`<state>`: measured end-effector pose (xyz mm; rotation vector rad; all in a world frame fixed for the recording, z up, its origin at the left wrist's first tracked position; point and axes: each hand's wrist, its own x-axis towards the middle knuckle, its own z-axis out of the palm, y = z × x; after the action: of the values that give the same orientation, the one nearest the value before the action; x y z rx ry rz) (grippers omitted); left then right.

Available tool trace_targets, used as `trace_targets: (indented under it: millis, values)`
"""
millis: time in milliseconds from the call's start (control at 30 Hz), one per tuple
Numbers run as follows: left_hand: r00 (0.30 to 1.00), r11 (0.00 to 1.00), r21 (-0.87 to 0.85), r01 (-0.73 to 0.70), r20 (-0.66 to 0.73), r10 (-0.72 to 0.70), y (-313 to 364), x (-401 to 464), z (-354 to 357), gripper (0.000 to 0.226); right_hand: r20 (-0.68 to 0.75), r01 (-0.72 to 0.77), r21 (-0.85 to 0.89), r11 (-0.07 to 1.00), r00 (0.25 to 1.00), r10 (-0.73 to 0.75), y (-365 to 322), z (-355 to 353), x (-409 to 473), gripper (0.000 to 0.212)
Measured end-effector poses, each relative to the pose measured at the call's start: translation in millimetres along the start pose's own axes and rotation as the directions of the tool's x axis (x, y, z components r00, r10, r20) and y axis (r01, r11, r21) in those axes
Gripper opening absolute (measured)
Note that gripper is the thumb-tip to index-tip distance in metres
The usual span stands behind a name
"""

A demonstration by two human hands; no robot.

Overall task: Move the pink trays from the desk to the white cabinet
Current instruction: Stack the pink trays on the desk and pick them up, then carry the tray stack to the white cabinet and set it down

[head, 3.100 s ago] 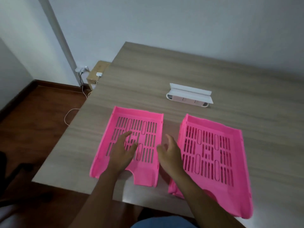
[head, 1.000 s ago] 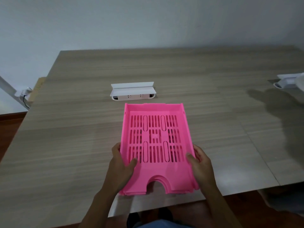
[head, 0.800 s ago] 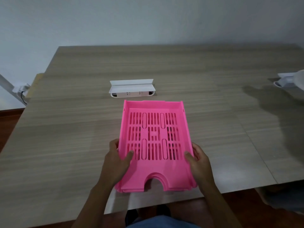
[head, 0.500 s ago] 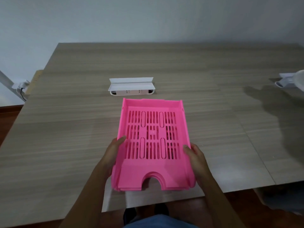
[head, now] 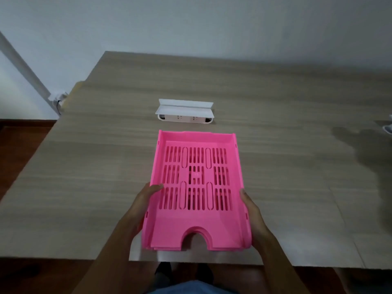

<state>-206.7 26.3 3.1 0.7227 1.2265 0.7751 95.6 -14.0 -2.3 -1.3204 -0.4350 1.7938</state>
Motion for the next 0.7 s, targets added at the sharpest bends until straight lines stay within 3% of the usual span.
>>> trace_targets:
  millis: [100,200,267,333,400,500,533,600,667,700]
  values:
    - [0.994,0.997,-0.068,-0.043,-0.103,0.036,-16,-27,-13,0.064,0.08,-0.029,-0.048,0.998,0.996,0.033,-2,13,7,0.054]
    - [0.961,0.979,-0.169,-0.112,-0.27,0.063,-31,-66,-37,0.085,0.228,-0.077,-0.096,0.992,0.969,0.098,2,44,16,0.054]
    - [0.915,0.961,-0.214,-0.178,-0.395,0.081,-42,-103,-55,0.102,0.334,-0.093,-0.18,0.979,0.931,0.15,9,76,19,0.07]
    - [0.865,0.923,-0.287,-0.254,-0.495,0.084,-57,-147,-71,0.103,0.427,-0.111,-0.274,0.955,0.876,0.224,26,110,21,0.093]
    - [0.791,0.883,-0.339,-0.323,-0.61,0.055,-75,-193,-86,0.098,0.516,-0.128,-0.347,0.929,0.801,0.303,50,147,18,0.098]
    - [0.651,0.816,-0.38,-0.436,-0.759,-0.006,-106,-270,-111,0.075,0.579,-0.174,-0.478,0.861,0.675,0.458,96,206,-6,0.086]
    - [0.609,0.796,-0.386,-0.467,-0.793,-0.027,-118,-296,-121,0.077,0.578,-0.16,-0.526,0.836,0.654,0.488,113,225,-20,0.08]
    - [0.538,0.753,-0.389,-0.53,-0.841,-0.056,-143,-351,-137,0.087,0.583,-0.058,-0.616,0.786,0.638,0.504,148,261,-42,0.072]
    - [0.48,0.709,-0.376,-0.596,-0.875,-0.06,-166,-406,-148,0.075,0.601,0.107,-0.684,0.721,0.643,0.475,183,300,-75,0.059]
    - [0.449,0.686,-0.376,-0.623,-0.89,-0.08,-178,-434,-152,0.071,0.616,0.125,-0.697,0.706,0.609,0.5,201,320,-97,0.054]
